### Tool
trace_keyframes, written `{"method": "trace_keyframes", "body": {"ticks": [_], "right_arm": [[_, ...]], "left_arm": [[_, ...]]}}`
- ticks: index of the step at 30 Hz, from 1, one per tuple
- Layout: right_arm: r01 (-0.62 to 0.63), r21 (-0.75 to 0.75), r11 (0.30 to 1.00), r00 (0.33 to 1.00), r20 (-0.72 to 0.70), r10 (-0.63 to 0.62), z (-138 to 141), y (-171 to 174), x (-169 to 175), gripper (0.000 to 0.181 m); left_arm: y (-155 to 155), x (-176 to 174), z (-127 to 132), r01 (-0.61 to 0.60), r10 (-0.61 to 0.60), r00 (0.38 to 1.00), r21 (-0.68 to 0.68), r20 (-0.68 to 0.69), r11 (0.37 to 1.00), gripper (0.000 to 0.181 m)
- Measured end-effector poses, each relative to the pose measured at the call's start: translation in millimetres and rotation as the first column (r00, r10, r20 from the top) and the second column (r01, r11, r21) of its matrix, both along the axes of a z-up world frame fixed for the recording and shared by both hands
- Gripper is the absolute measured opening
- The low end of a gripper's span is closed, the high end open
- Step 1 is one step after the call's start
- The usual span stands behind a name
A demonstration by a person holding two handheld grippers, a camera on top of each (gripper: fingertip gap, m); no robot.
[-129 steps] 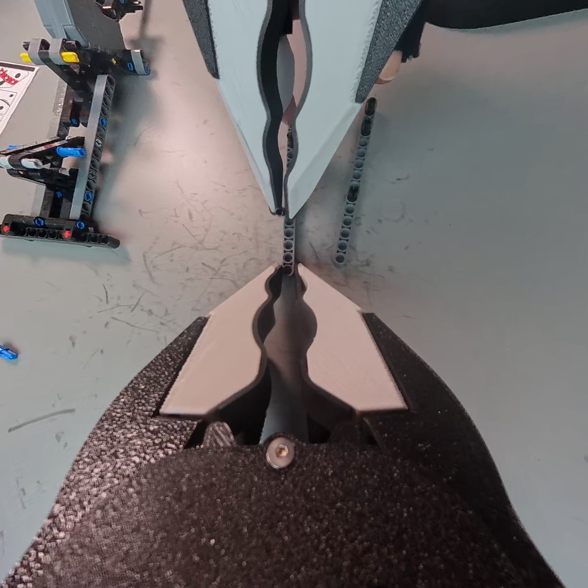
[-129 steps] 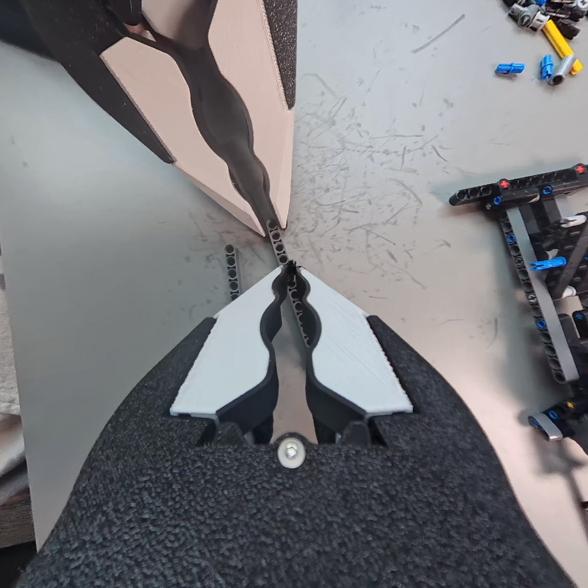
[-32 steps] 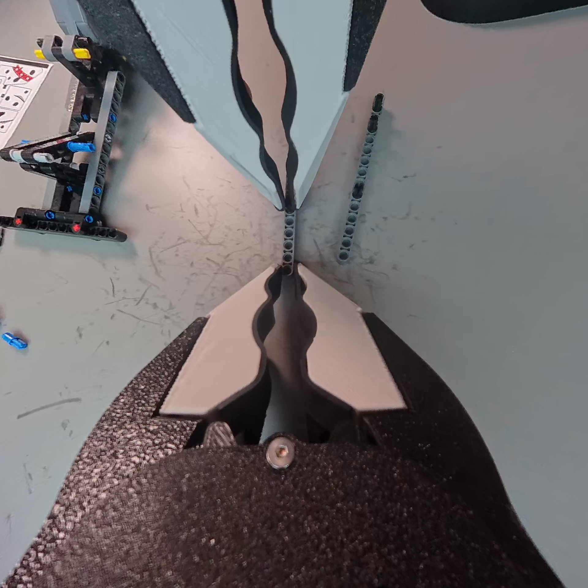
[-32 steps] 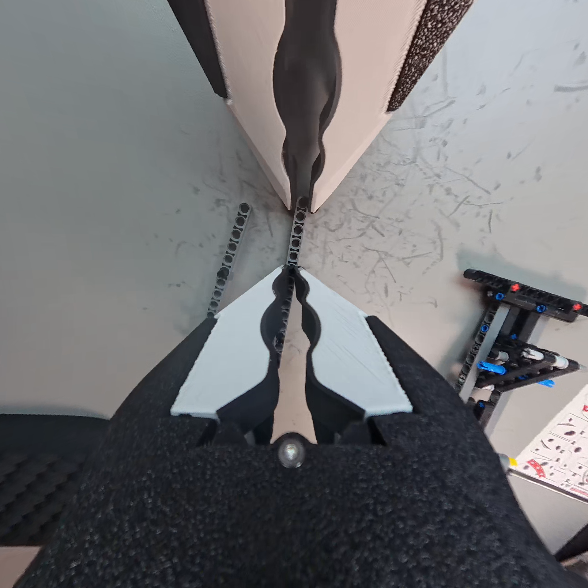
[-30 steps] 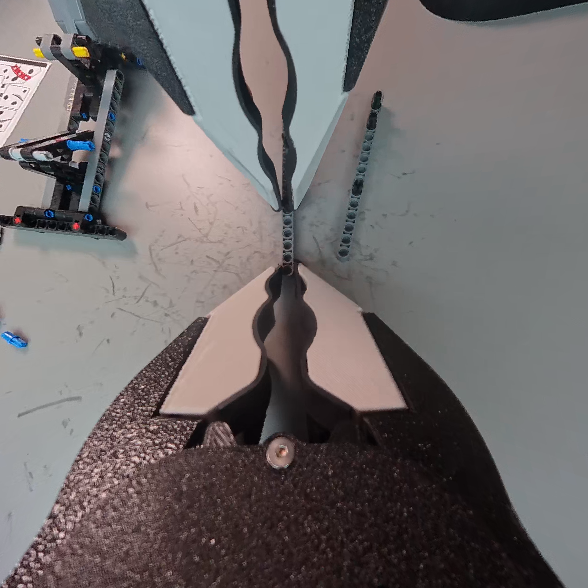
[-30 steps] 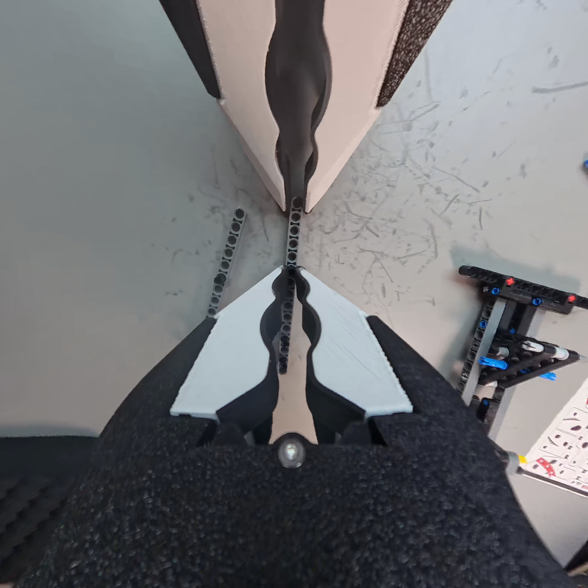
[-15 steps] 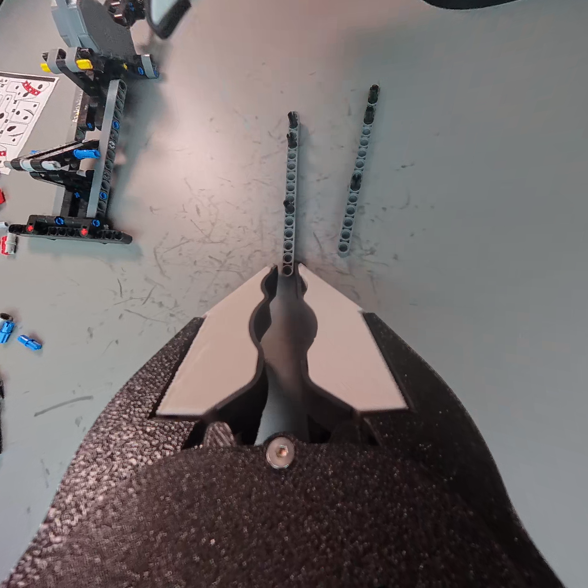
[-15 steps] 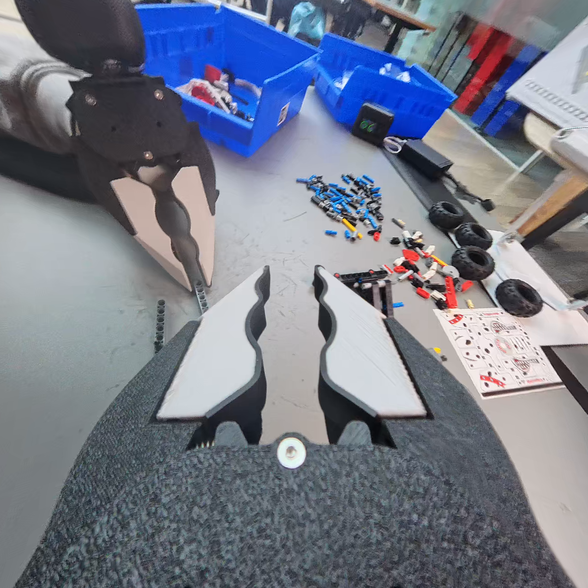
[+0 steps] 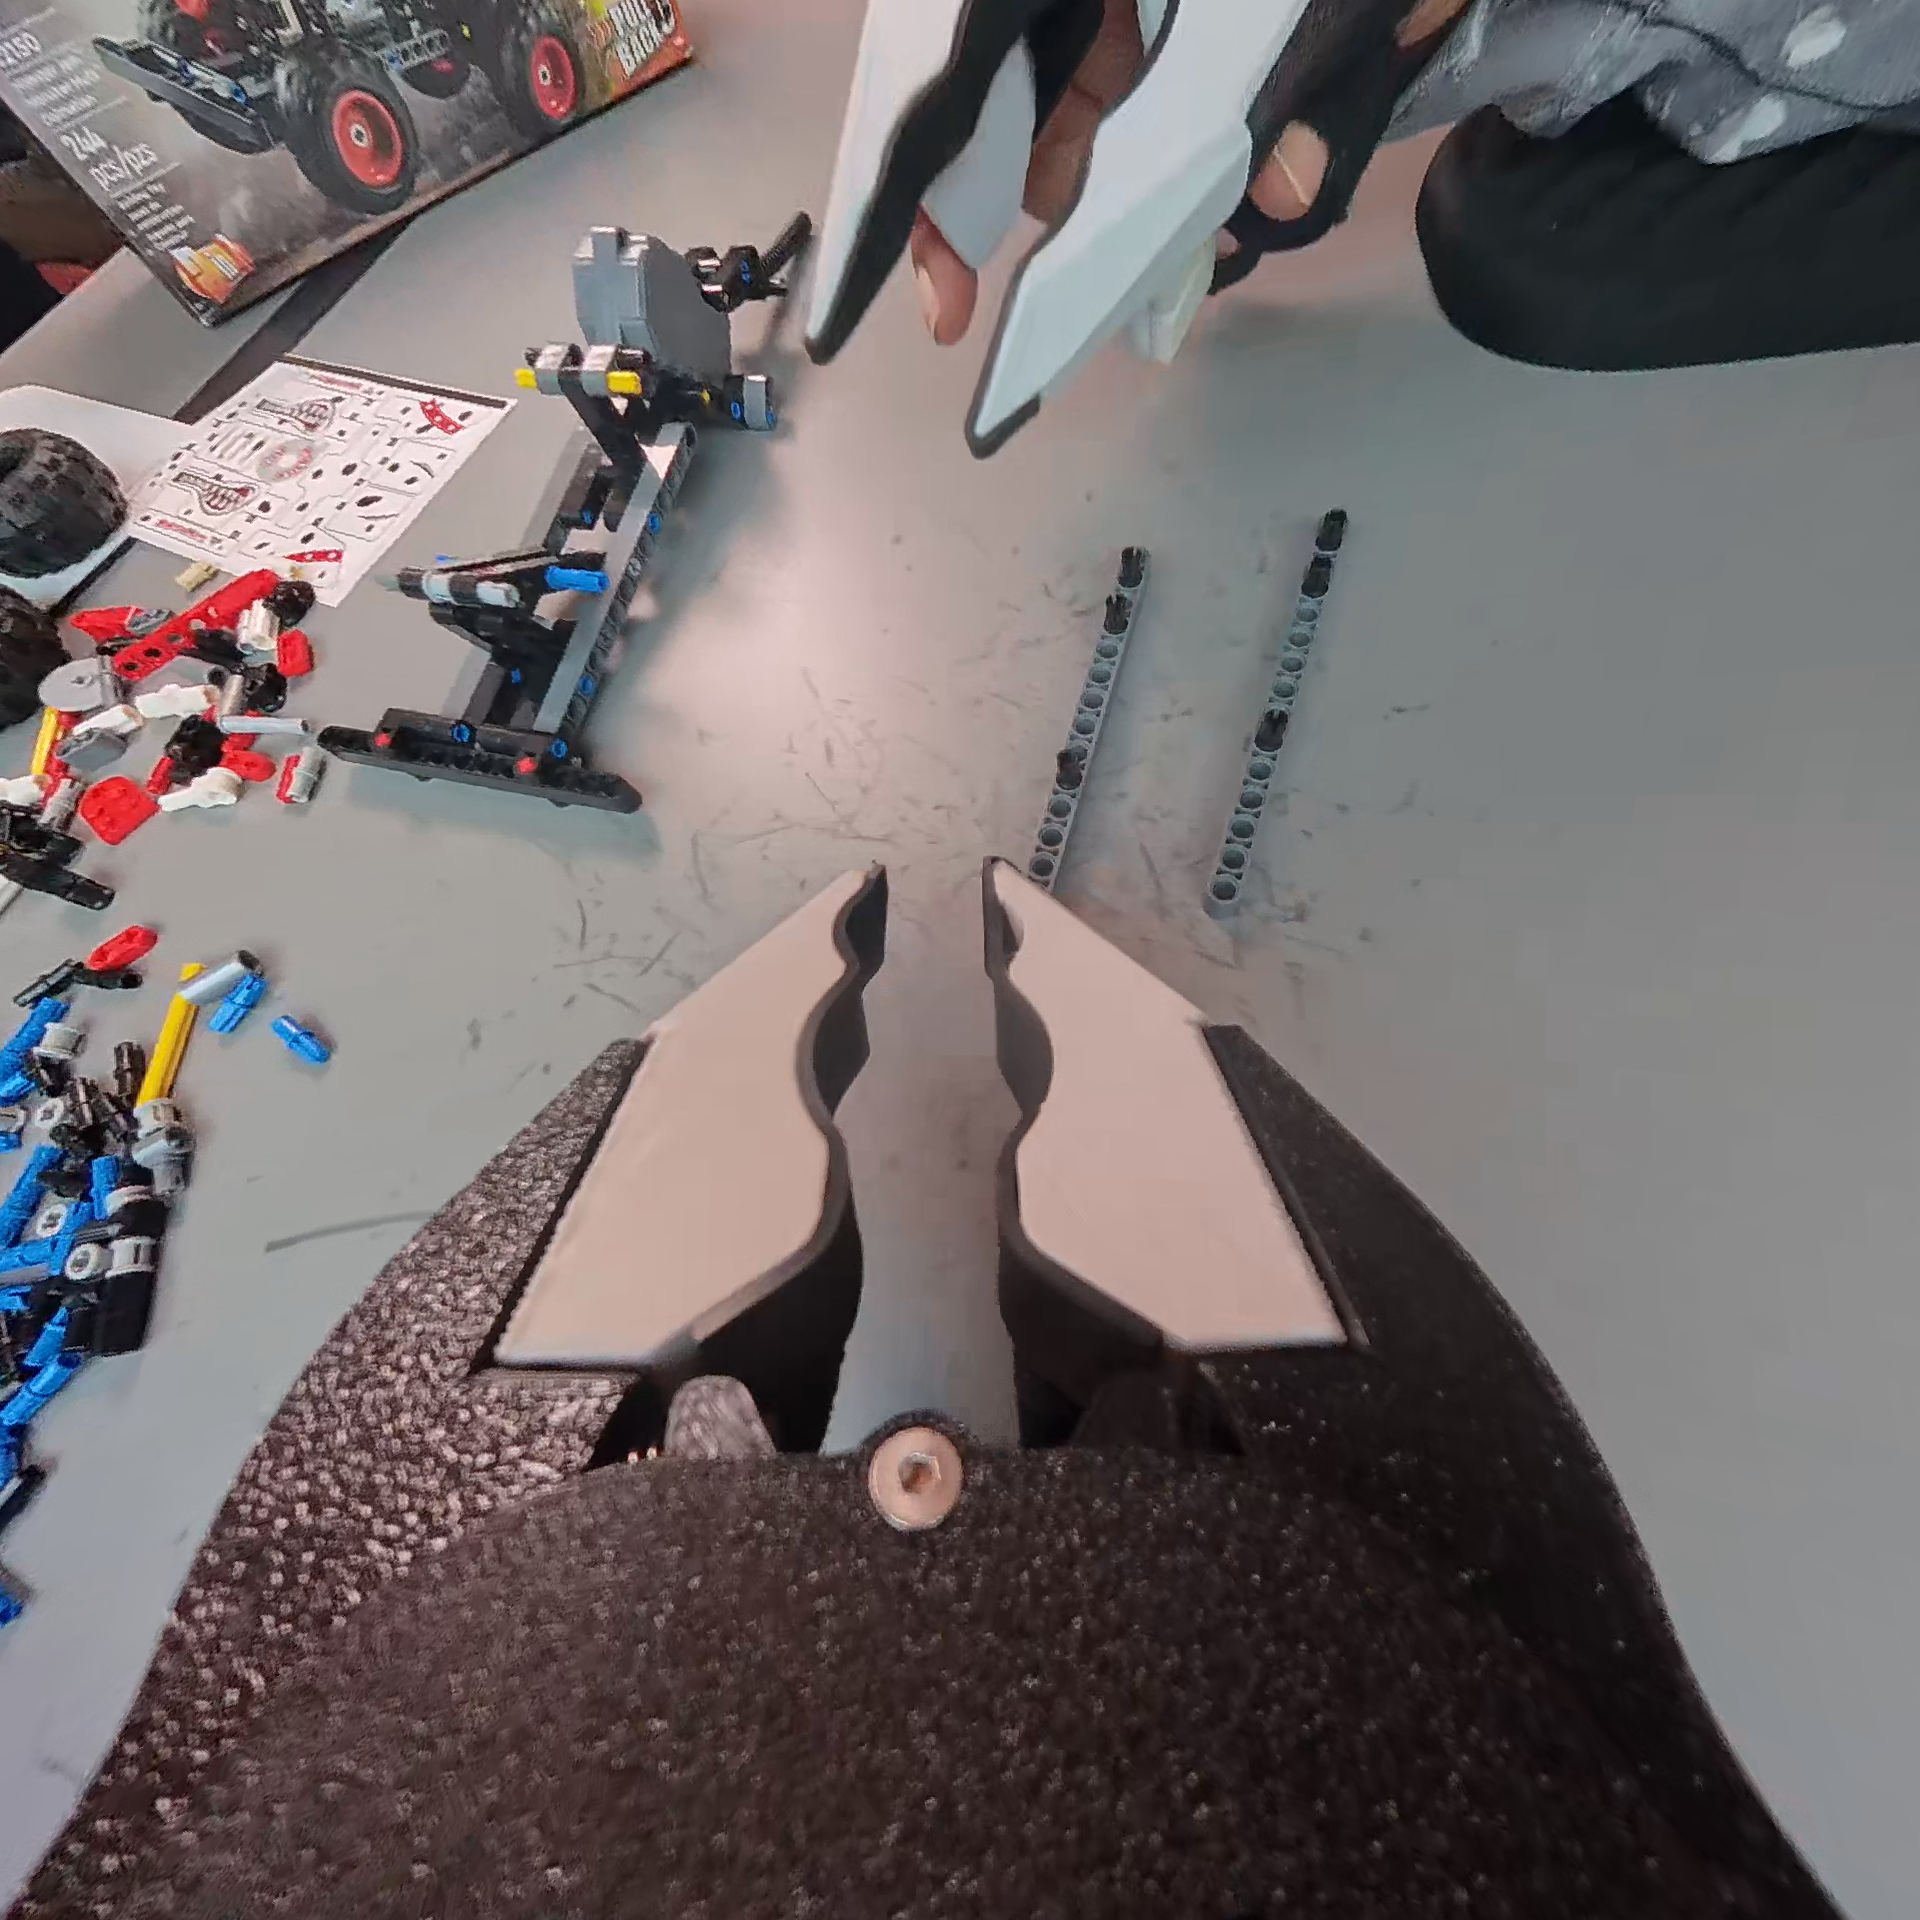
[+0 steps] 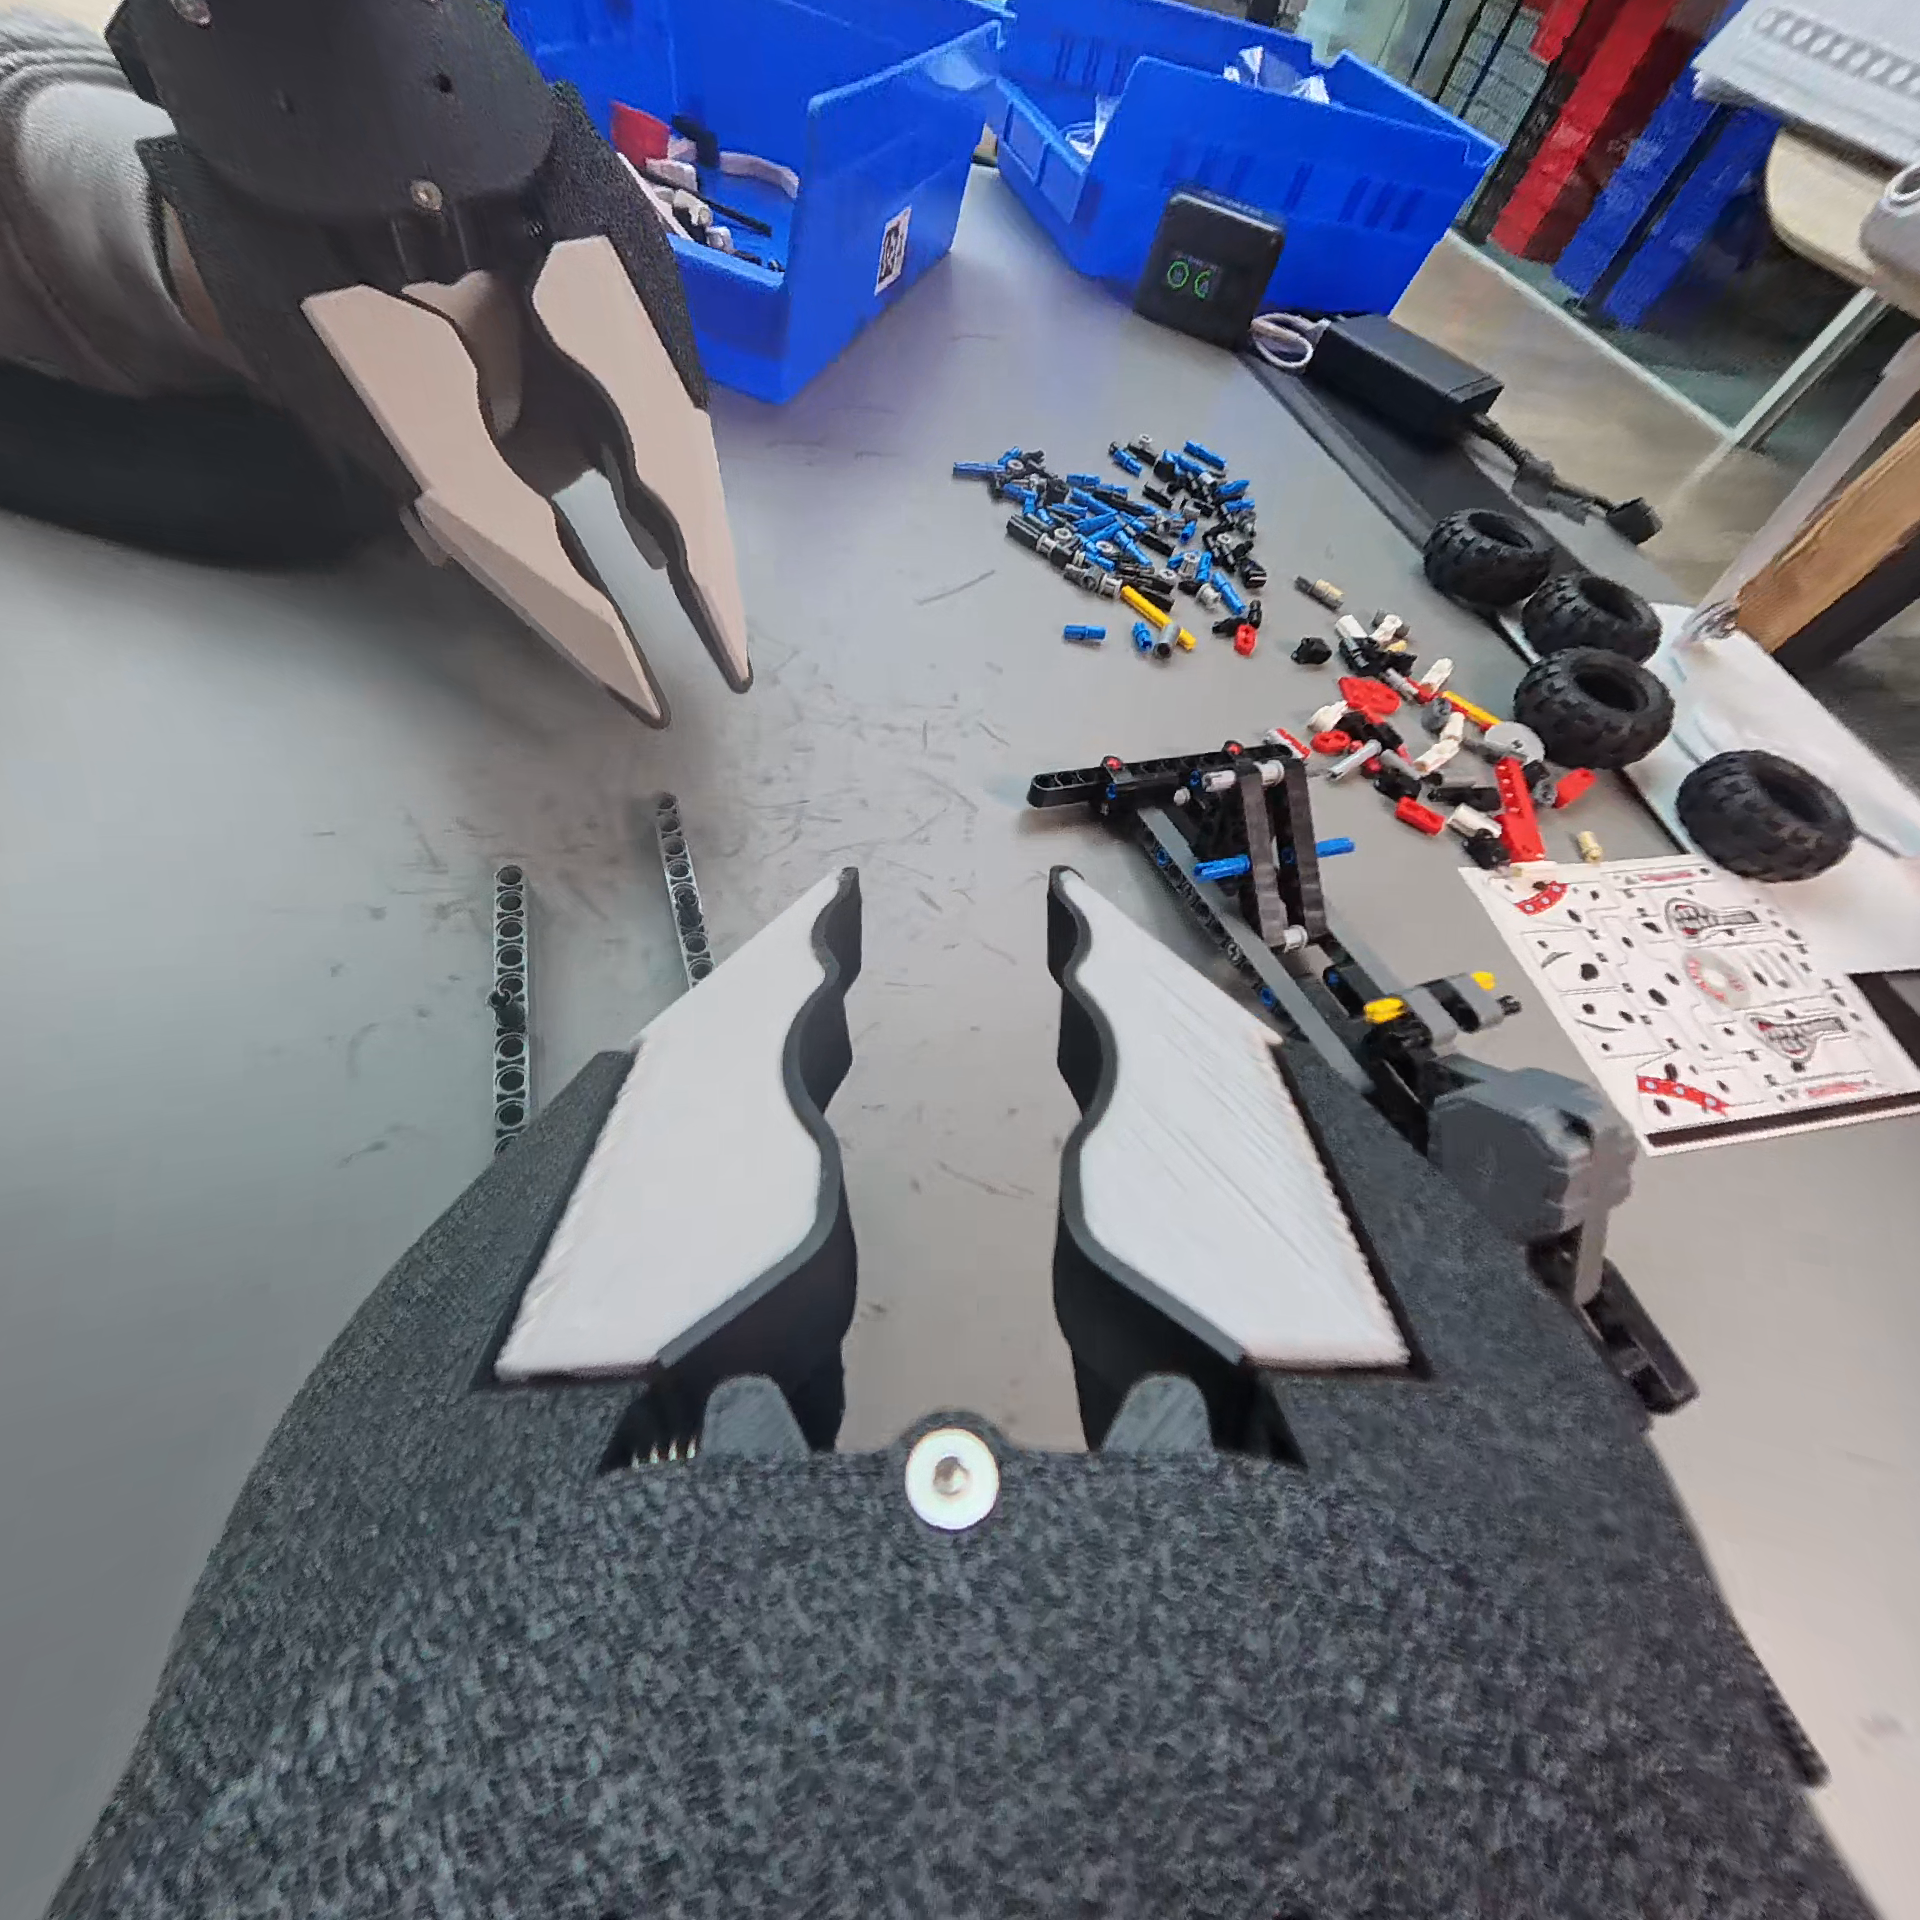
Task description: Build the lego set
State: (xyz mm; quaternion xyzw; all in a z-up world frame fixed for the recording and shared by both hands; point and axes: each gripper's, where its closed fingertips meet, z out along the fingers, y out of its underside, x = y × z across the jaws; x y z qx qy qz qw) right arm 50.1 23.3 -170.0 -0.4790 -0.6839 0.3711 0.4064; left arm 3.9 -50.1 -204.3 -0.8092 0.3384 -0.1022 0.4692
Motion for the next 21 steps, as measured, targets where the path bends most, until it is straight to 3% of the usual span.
{"method": "trace_keyframes", "body": {"ticks": [4, 15, 21], "right_arm": [[-0.053, -0.081, 0.995, 0.997, 0.044, 0.056, -7, -9, 9, 0.037], [-0.156, 0.007, 0.988, 0.963, 0.224, 0.151, -43, -37, 15, 0.046], [-0.165, 0.004, 0.986, 0.932, 0.329, 0.154, -60, -34, 28, 0.033]], "left_arm": [[-3, 1, 6, 0.005, -0.005, 1.000, 0.022, 0.023, 1.000, 0.022], [7, -12, 10, -0.092, 0.090, 0.995, 0.043, 0.040, 0.995, 0.038], [-2, 0, 2, 0.011, -0.009, 0.999, -0.032, 0.049, 0.999, 0.033]]}}
